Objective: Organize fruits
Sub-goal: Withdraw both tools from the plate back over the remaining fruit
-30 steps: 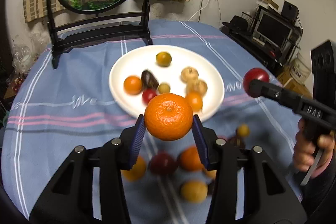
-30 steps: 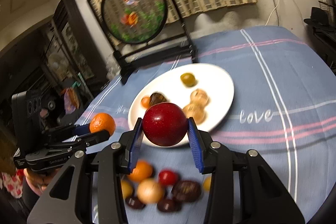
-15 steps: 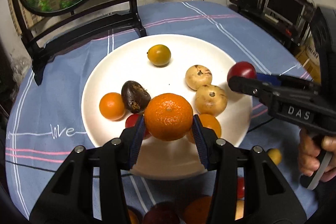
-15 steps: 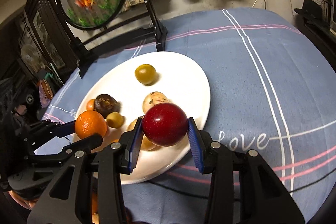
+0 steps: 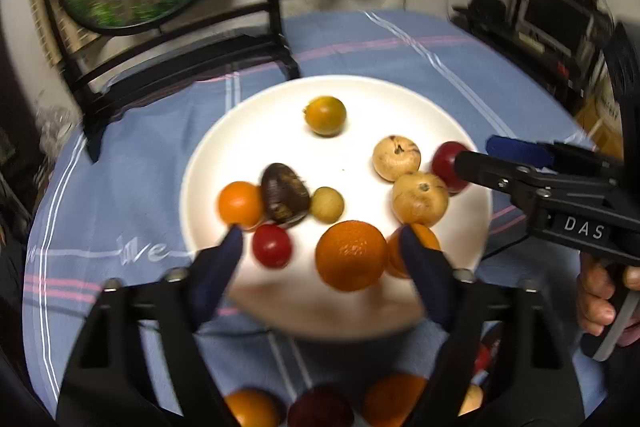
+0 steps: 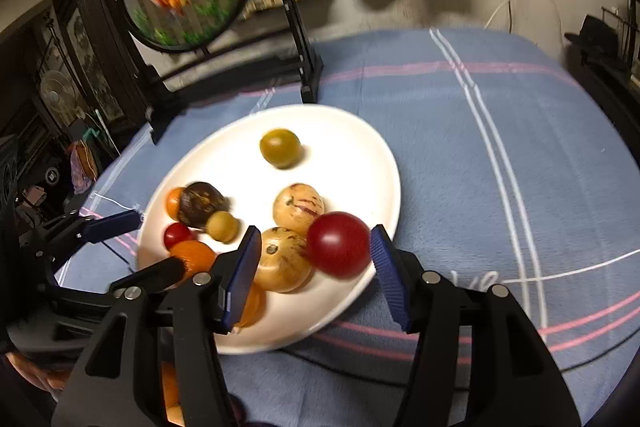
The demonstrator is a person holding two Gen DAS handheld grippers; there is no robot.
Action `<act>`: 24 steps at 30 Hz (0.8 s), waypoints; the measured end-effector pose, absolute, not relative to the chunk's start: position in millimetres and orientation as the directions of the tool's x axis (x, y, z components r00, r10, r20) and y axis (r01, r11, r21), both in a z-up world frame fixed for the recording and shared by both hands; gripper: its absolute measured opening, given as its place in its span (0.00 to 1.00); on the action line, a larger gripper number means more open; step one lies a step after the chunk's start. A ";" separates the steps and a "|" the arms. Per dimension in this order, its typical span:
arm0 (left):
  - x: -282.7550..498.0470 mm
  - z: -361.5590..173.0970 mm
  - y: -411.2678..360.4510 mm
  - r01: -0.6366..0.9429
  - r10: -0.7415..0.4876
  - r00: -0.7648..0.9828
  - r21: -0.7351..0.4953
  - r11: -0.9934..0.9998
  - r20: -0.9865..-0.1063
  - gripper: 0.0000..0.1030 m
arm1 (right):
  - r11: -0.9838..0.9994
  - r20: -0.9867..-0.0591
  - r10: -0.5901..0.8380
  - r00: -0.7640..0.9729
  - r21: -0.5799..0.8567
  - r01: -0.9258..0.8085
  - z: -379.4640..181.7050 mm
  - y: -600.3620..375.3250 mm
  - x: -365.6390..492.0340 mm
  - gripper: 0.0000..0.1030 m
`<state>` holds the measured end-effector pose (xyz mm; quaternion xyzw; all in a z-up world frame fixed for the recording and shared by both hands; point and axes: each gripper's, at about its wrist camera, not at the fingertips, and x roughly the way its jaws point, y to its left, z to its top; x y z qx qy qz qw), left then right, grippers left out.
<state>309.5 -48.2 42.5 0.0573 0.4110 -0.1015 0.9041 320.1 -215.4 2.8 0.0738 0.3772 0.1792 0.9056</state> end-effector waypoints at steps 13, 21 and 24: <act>173.3 28.9 21.0 0.089 -0.148 0.741 -0.123 0.988 -0.655 0.98 | 0.922 -0.604 0.377 0.702 0.176 -0.344 3.5 -230.4 217.4 0.61; 150.3 19.6 11.0 0.064 -0.038 0.773 0.018 0.998 -0.633 0.98 | 0.947 -0.713 0.292 0.638 0.122 -0.297 -22.7 -227.6 211.7 0.60; 147.2 18.8 5.9 0.090 -0.044 0.774 0.041 0.995 -0.632 0.98 | 0.948 -0.730 0.296 0.616 0.146 -0.283 -27.6 -232.5 212.8 0.51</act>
